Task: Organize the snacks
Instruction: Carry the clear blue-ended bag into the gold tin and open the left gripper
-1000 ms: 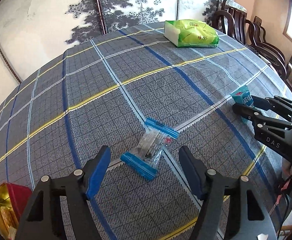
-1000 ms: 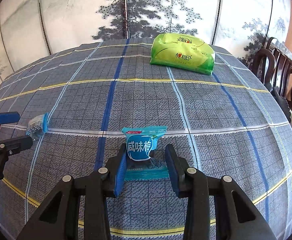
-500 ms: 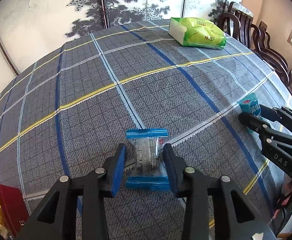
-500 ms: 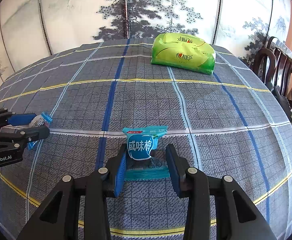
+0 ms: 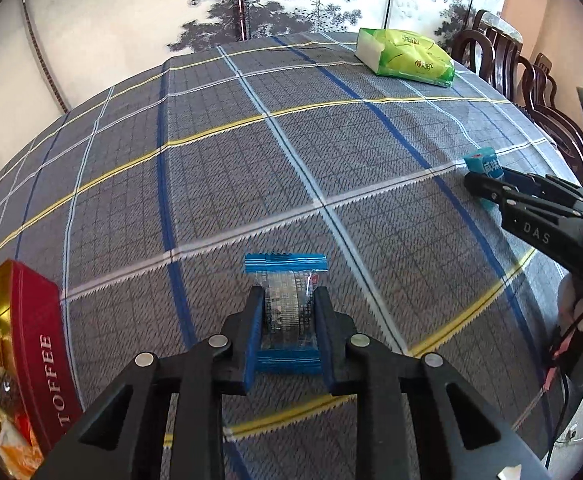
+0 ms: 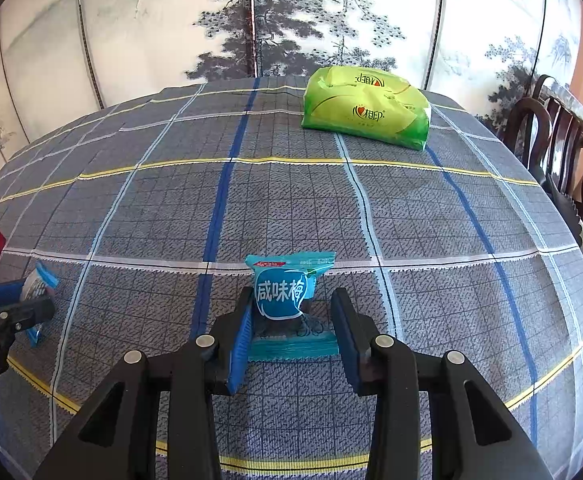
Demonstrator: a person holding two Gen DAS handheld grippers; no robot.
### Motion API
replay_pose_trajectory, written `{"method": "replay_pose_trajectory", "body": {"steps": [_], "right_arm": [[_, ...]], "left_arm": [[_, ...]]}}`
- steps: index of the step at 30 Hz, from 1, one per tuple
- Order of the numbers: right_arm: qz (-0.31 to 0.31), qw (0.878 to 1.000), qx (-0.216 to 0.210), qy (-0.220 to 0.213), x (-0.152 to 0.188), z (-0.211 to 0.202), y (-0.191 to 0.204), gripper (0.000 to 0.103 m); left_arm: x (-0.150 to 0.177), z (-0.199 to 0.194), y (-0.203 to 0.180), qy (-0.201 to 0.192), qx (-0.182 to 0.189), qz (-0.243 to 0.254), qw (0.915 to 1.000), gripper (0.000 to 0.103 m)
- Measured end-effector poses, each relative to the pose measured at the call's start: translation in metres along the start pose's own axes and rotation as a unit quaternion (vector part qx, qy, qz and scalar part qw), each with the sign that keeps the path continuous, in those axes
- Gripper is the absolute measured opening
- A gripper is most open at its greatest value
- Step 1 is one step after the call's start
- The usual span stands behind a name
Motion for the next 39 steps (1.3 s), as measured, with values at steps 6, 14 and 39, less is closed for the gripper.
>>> {"method": "replay_pose_trajectory", "body": {"steps": [6,14,39], "right_arm": [[-0.001,1.000,0.001,0.000,0.000,0.000,0.000,0.040],[0.000,1.000,0.000,0.000,0.000,0.000,0.001,0.040],[0.000,1.000,0.001,0.001,0.000,0.000,0.001,0.040]], "left_arm": [[0.025,-0.018,0.016,0.006,-0.009,-0.023,0.9997,0.021],[0.040,-0.054,0.035,-0.005,-0.010,-0.052,0.9986,0.021],[0.058,-0.105,0.171,-0.023,-0.093,-0.174,0.9802,0.021]]}}
Point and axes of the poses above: each gripper's, at about its wrist camera, not at the fingertips, and z roughly the way its jaws point, y to its left, x to its underside, the point moved 7 cm from there along z, roughly the way its jaws point, and after that the axes turned 14 degrees about -x, right-handed, at the moved point
